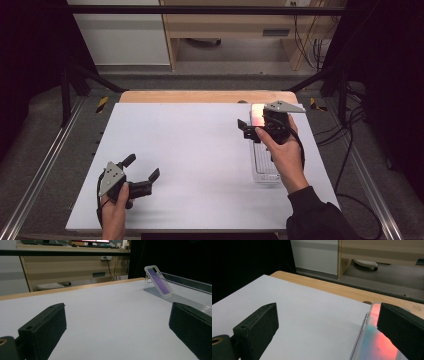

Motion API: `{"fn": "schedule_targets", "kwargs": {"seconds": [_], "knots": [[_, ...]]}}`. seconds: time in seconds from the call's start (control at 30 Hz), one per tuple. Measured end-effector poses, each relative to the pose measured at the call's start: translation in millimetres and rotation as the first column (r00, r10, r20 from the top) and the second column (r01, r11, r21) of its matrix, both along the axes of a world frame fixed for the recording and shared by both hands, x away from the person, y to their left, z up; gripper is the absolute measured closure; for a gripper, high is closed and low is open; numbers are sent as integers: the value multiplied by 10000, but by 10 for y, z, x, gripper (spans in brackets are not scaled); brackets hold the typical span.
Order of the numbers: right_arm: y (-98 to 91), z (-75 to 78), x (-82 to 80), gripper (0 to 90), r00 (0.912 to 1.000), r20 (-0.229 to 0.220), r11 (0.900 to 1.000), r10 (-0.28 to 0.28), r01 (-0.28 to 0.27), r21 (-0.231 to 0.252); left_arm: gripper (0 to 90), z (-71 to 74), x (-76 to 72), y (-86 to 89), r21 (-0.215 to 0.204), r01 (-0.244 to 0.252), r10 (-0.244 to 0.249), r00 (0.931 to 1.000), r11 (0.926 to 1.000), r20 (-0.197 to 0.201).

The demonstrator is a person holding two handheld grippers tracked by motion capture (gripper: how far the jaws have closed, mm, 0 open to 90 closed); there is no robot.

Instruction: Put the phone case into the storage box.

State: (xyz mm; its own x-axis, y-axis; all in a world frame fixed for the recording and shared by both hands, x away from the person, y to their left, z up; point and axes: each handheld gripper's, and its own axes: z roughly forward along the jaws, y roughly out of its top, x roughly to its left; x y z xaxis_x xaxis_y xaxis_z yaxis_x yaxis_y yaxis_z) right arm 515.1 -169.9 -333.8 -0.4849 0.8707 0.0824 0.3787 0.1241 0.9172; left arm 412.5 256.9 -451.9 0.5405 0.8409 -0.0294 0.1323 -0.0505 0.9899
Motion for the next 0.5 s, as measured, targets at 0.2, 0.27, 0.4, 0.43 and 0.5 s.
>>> {"fn": "schedule_targets", "kwargs": {"seconds": [0.2, 0.27, 0.4, 0.43, 0.5], "knots": [[-61, -26, -38, 38, 9999, 12, 9997, 154, -154, 168, 7, -6, -13, 27, 24, -227, 227, 9997, 9997, -60], [-79, -38, -53, 38, 9998, 6, 9996, 218, -219, 201, 7, -10, -25, 22, 36, -243, 244, 9997, 9997, -100], [-125, -46, -99, 37, 9996, 117, 9993, 266, -269, 274, 7, -13, -92, 24, 215, -247, 251, 9996, 9995, -147], [-137, -48, -109, 36, 9996, 130, 9993, 265, -268, 247, 7, -11, -105, 26, 181, -261, 263, 9996, 9995, -125], [-159, -56, -125, 36, 9996, 128, 9994, 249, -252, 253, 7, -7, -119, 40, 160, -310, 311, 9995, 9994, -107]]}}
